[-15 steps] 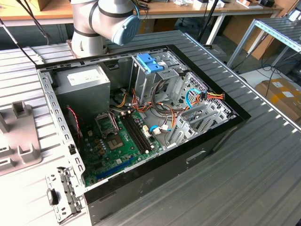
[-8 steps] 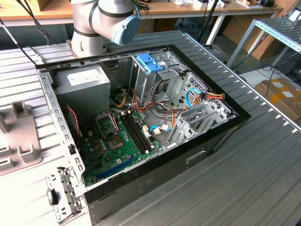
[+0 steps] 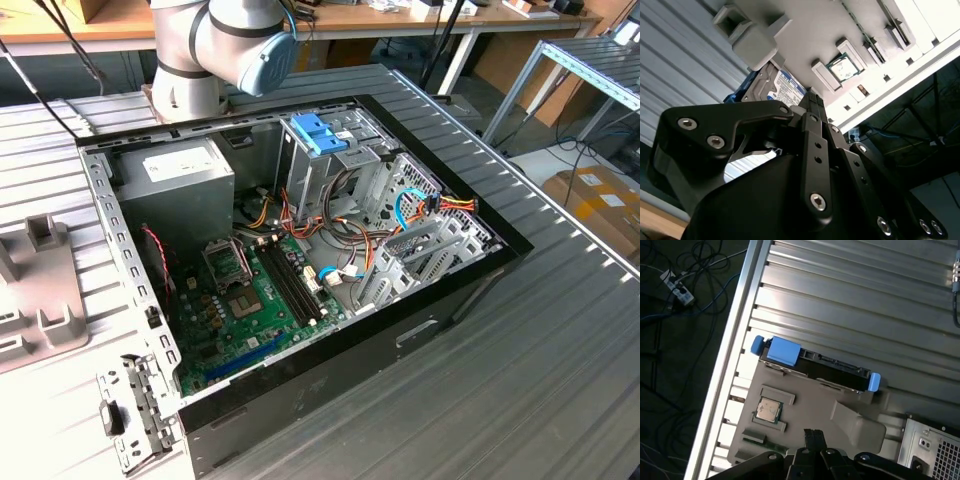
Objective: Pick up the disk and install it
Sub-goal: 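Pick up the disk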
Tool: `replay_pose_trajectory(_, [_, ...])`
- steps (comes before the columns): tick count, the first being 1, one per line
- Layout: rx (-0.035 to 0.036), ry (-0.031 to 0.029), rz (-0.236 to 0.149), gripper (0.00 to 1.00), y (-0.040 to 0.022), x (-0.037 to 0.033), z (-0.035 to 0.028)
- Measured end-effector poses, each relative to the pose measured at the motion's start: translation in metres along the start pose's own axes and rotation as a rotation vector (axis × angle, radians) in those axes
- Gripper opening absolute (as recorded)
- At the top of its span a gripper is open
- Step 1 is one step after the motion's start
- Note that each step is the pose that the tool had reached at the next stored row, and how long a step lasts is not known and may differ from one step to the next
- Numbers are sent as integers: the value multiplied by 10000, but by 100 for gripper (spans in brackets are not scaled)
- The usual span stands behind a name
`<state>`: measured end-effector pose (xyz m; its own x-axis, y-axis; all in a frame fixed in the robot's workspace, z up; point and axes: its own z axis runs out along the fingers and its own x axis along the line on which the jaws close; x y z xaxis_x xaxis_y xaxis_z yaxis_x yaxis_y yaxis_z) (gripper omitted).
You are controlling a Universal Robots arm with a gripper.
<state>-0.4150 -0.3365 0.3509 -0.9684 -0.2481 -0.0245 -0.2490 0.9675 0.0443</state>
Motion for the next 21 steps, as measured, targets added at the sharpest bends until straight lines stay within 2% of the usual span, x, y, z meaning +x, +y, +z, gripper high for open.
replay_pose_trajectory(9, [-17, 31, -687, 11, 0, 0, 0])
replay_pose_trajectory(18, [-30, 54, -1203, 11, 0, 0, 0])
replay_pose_trajectory(21, [-38, 69, -1537, 11, 0, 0, 0])
